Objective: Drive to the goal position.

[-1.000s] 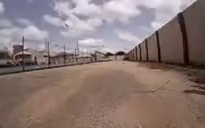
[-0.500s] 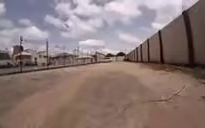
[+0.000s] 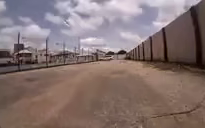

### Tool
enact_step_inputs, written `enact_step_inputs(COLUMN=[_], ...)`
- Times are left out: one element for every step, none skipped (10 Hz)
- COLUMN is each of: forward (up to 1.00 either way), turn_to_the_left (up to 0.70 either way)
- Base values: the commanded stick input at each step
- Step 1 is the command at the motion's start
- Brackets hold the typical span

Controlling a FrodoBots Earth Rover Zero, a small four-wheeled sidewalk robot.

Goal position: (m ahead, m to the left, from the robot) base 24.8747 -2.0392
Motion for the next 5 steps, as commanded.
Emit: enact_step_inputs(forward=[0.85, 0.85, 0.85, 0.85, 0.85], turn_to_the_left=[0.0, 0.0, -0.04, -0.27, -0.34])
